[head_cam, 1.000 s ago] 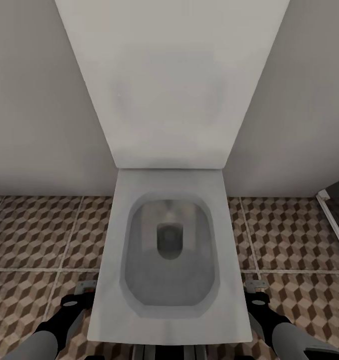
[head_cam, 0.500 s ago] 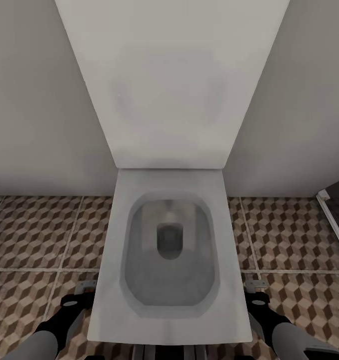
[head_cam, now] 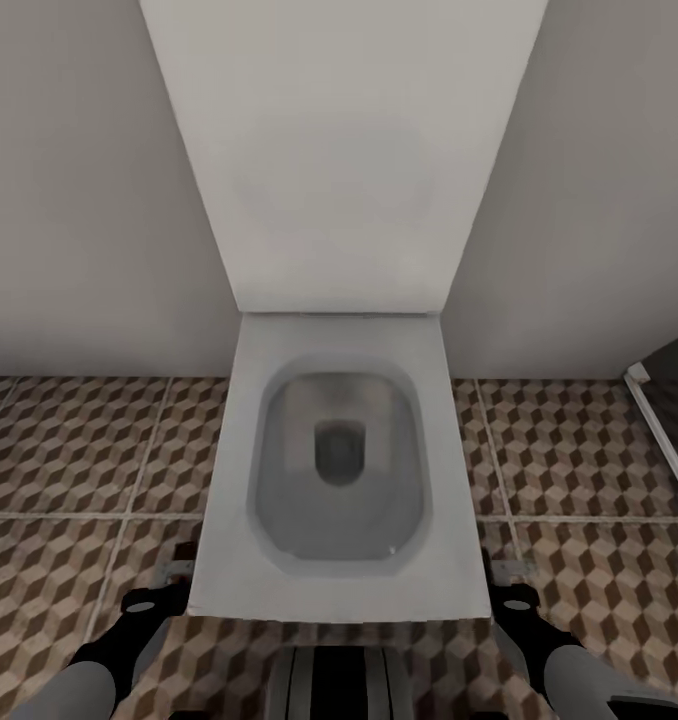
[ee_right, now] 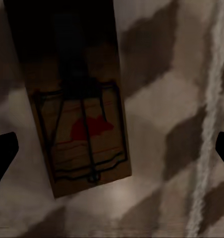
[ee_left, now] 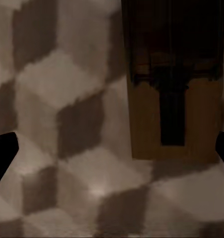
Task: Take the four mousetraps from the cabinet in the bathroom and place them on the bathroom floor. Make sure all four end up on the same floor surface, and ensure that at least two of them are either under or directly next to the same bathroom sink.
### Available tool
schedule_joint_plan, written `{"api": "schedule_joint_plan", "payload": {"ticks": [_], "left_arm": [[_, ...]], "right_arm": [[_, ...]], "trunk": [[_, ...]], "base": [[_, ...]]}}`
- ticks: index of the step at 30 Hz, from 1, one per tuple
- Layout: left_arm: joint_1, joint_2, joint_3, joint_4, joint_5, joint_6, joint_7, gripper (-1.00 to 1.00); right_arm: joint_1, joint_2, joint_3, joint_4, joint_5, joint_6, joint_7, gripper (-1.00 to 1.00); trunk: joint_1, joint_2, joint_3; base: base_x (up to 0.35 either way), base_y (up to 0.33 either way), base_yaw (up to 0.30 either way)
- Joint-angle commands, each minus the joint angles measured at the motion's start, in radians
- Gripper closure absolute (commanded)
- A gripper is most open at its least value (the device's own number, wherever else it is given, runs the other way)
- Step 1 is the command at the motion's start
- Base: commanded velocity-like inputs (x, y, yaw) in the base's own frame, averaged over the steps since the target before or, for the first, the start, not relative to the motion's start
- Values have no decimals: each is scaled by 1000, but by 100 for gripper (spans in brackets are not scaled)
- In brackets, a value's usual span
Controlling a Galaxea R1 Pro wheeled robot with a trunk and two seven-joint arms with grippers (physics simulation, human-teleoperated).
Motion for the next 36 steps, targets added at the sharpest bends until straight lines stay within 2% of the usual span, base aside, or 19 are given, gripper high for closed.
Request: {"api": "schedule_joint_plan", "payload": {"ticks": [1, 36], "left_arm": [[0, -1, 5, -1, -10, 5, 0, -100], [0, -1, 5, -3, -11, 5, 0, -100]], "right_arm": [[-1, 0, -6, 1, 10, -3, -2, -100], [-1, 2, -6, 1, 10, -3, -2, -100]], "trunk": [[-1, 0, 0], [-1, 0, 0]], "base": [[-313, 0, 0], [-341, 0, 0]]}}
